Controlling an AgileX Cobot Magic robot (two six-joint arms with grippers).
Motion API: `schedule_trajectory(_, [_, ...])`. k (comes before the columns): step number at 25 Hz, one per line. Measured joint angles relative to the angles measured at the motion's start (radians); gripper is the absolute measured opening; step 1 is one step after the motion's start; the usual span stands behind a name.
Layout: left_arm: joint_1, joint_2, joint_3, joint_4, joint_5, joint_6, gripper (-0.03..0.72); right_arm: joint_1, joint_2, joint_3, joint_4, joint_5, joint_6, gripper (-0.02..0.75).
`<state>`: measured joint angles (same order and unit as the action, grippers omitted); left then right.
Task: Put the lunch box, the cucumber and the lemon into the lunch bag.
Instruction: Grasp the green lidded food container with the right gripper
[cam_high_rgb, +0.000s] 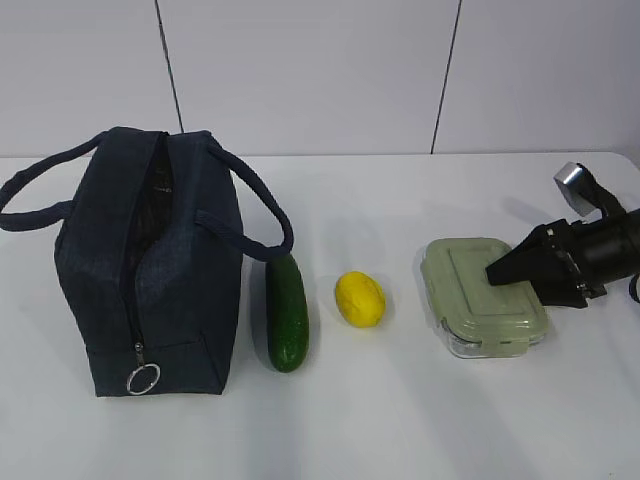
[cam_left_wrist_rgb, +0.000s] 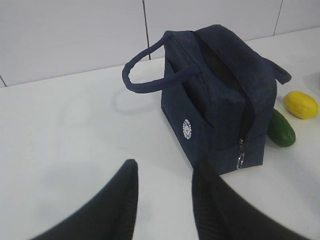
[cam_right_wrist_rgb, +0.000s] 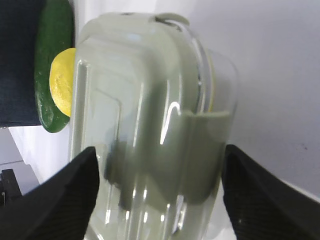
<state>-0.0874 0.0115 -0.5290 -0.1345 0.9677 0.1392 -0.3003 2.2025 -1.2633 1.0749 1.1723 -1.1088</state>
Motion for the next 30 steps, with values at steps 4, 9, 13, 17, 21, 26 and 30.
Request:
schedule_trajectory(4, [0.0, 0.0, 0.0, 0.0, 0.0, 0.0, 0.264, 0.0, 0.0, 0.0, -0.004, 0.0, 0.002, 0.554])
schedule_trajectory(9, [0.0, 0.0, 0.0, 0.0, 0.0, 0.0, 0.264, 0.0, 0.0, -0.002, -0.017, 0.0, 0.05, 0.554])
schedule_trajectory(13, [0.0, 0.0, 0.0, 0.0, 0.0, 0.0, 0.264, 0.0, 0.0, -0.002, -0.017, 0.0, 0.084, 0.554])
schedule_trajectory(17, [0.0, 0.0, 0.0, 0.0, 0.0, 0.0, 0.264, 0.0, 0.0, -0.013, -0.017, 0.0, 0.111, 0.554])
schedule_trajectory(21, [0.0, 0.0, 0.0, 0.0, 0.0, 0.0, 0.264, 0.0, 0.0, -0.019, -0.017, 0.0, 0.139, 0.554])
schedule_trajectory(26, [0.0, 0.0, 0.0, 0.0, 0.0, 0.0, 0.264, 0.0, 0.0, -0.019, -0.017, 0.0, 0.159, 0.554])
schedule_trajectory(30, [0.0, 0.0, 0.0, 0.0, 0.0, 0.0, 0.264, 0.0, 0.0, -0.019, -0.017, 0.0, 0.161, 0.554])
